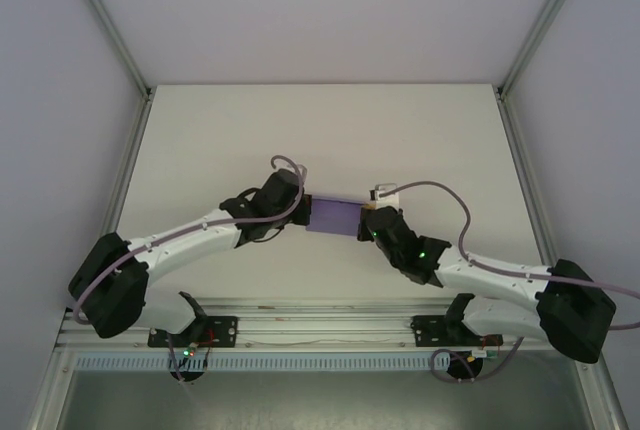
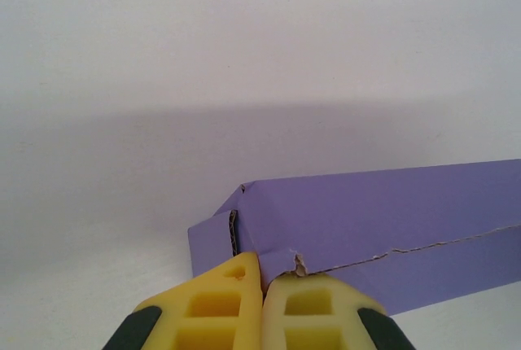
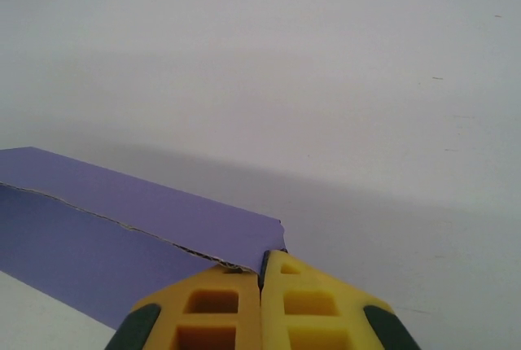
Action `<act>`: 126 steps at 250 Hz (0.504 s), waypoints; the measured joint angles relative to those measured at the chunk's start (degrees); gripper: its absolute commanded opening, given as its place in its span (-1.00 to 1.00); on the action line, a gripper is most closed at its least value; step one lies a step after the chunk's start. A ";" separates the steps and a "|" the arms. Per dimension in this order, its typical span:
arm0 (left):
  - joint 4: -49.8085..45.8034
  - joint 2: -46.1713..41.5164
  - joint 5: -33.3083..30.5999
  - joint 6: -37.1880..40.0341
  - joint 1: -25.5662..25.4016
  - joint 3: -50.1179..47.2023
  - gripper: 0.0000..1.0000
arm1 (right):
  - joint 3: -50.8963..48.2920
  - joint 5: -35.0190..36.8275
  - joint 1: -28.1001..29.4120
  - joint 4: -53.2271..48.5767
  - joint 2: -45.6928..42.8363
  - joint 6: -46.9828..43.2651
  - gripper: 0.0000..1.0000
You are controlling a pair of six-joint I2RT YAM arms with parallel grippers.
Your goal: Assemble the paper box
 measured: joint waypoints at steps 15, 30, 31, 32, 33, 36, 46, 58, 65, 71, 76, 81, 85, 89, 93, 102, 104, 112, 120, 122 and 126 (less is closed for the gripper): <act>0.90 -0.57 -0.26 0.00 -0.26 -0.98 -0.92 | -0.52 -0.02 0.15 0.90 -0.20 0.11 -0.72; 1.51 -0.81 -0.48 0.00 -0.35 -1.44 -0.92 | -0.68 -0.59 0.22 0.72 -0.42 0.74 -0.54; 1.53 -0.83 -0.50 0.00 -0.35 -1.46 -0.92 | -0.70 -0.61 0.24 0.70 -0.46 0.92 -0.53; 1.53 -0.85 -0.52 0.00 -0.35 -1.49 -0.92 | -0.72 -0.66 0.24 0.66 -0.46 0.94 -0.52; 1.55 -0.90 -0.59 0.00 -0.35 -1.49 -0.92 | -0.79 -0.70 0.28 0.55 -0.46 0.66 -0.51; 1.60 -0.87 -0.68 0.00 -0.35 -1.53 -0.92 | -0.87 -0.83 0.37 0.33 -0.48 0.70 -0.47; 1.75 -0.98 -0.70 -0.02 -0.37 -1.68 -0.92 | -1.11 -0.94 0.63 -0.39 -0.72 1.29 -0.33; 1.95 -1.16 -1.07 -0.02 -0.59 -1.90 -0.92 | -1.16 -1.20 0.68 -1.33 -1.57 1.86 -0.14; 1.97 -1.25 -1.42 -0.02 -0.66 -2.01 -0.91 | -1.16 -1.51 0.70 -1.81 -2.27 2.40 -0.02; 2.10 -1.31 -1.73 -0.02 -0.74 -2.16 -0.91 | -1.16 -1.79 0.74 -2.23 -2.95 2.47 0.07; 2.10 -1.40 -1.81 -0.04 -0.76 -2.23 -0.91 | -1.16 -2.12 0.76 -2.58 -3.45 2.23 0.13; 2.10 -1.42 -1.92 -0.02 -0.79 -2.25 -0.91 | -1.11 -2.36 0.81 -2.86 -4.11 2.97 0.19; 2.12 -1.42 -1.97 -0.02 -0.79 -2.25 -0.91 | -1.07 -2.56 0.81 -3.13 -4.50 2.47 0.23; 2.12 -1.42 -2.03 -0.02 -0.79 -2.25 -0.91 | -1.01 -2.69 0.87 -3.30 -5.05 3.17 0.27; 2.14 -1.42 -2.08 -0.04 -0.83 -2.25 -0.91 | -0.94 -2.78 0.87 -3.52 -5.46 2.93 0.30; 2.14 -1.42 -2.27 -0.04 -1.01 -2.25 -0.91 | -0.68 -2.89 0.92 -4.00 -6.49 3.23 0.34; 2.14 -1.42 -2.34 -0.04 -1.01 -2.25 -0.90 | -0.61 -2.84 0.92 -4.07 -6.67 3.28 0.35; 2.14 -1.42 -2.58 -0.02 -1.18 -2.25 -0.90 | -0.17 -2.80 0.90 -4.63 -7.50 3.76 0.38; 2.14 -1.42 -2.97 -0.02 -1.38 -2.25 -0.89 | 0.37 -2.71 0.90 -5.11 -8.09 4.07 0.42; 2.14 -1.42 -3.06 -0.04 -1.38 -2.25 -0.88 | 0.52 -2.62 0.90 -5.18 -8.20 4.22 0.43; 2.12 -1.42 -3.21 -0.04 -1.44 -2.25 -0.86 | 0.92 -2.47 0.90 -5.44 -8.44 4.28 0.44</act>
